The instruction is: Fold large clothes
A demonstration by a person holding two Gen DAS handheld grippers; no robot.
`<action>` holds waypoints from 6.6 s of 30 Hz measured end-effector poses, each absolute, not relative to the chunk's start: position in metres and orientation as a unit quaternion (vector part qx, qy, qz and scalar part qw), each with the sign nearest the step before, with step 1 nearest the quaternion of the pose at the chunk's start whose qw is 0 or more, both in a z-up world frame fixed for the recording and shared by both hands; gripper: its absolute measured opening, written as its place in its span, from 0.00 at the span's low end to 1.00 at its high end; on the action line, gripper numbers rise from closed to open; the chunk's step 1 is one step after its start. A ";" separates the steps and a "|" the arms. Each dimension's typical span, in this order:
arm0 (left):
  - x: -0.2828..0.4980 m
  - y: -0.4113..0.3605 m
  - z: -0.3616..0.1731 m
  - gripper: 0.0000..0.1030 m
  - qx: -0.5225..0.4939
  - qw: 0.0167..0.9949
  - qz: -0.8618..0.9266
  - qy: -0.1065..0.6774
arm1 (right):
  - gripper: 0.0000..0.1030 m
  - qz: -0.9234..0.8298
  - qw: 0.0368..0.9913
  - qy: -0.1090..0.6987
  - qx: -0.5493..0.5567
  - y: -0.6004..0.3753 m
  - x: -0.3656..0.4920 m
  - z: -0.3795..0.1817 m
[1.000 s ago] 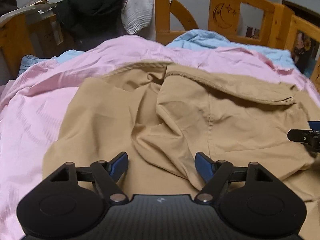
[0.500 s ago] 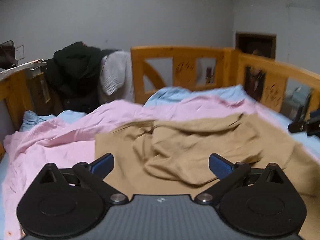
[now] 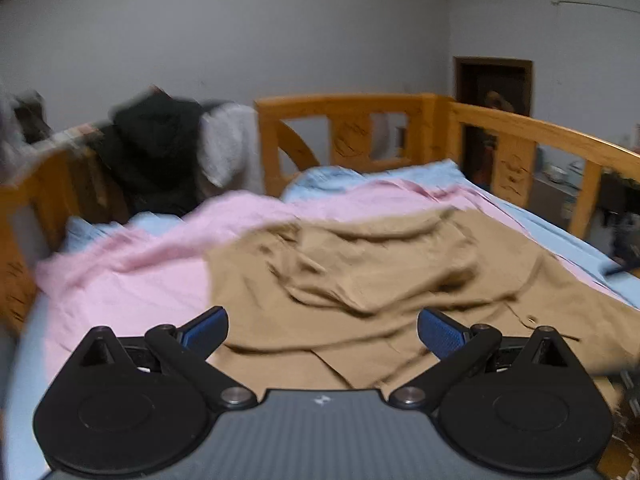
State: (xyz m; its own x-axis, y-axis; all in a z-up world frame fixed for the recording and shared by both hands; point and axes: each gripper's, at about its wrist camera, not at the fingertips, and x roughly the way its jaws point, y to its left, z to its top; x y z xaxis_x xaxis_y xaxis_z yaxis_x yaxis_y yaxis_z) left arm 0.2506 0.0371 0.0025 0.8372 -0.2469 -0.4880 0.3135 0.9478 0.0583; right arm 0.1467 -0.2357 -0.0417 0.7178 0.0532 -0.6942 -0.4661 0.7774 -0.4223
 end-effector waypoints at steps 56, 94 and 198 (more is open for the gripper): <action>0.158 0.045 -0.068 0.72 0.319 0.854 -0.143 0.385 | 0.14 0.193 0.912 0.324 -0.159 -0.296 0.125 -0.036; 0.150 0.040 0.014 0.01 0.222 0.915 -0.116 0.316 | 0.02 0.015 0.900 0.254 -0.354 -0.346 0.055 -0.041; 0.263 0.186 -0.083 0.07 -0.203 0.857 -0.019 0.472 | 0.01 -0.059 0.901 0.391 0.177 -0.475 0.137 -0.075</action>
State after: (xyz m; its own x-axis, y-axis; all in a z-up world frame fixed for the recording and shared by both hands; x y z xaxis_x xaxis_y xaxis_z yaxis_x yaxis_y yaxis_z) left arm 0.2629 0.1862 -0.0828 0.5528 -0.2245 -0.8025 -0.1594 0.9168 -0.3662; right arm 0.1366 -0.4751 -0.0754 0.6871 0.0325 -0.7258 0.2440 0.9306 0.2727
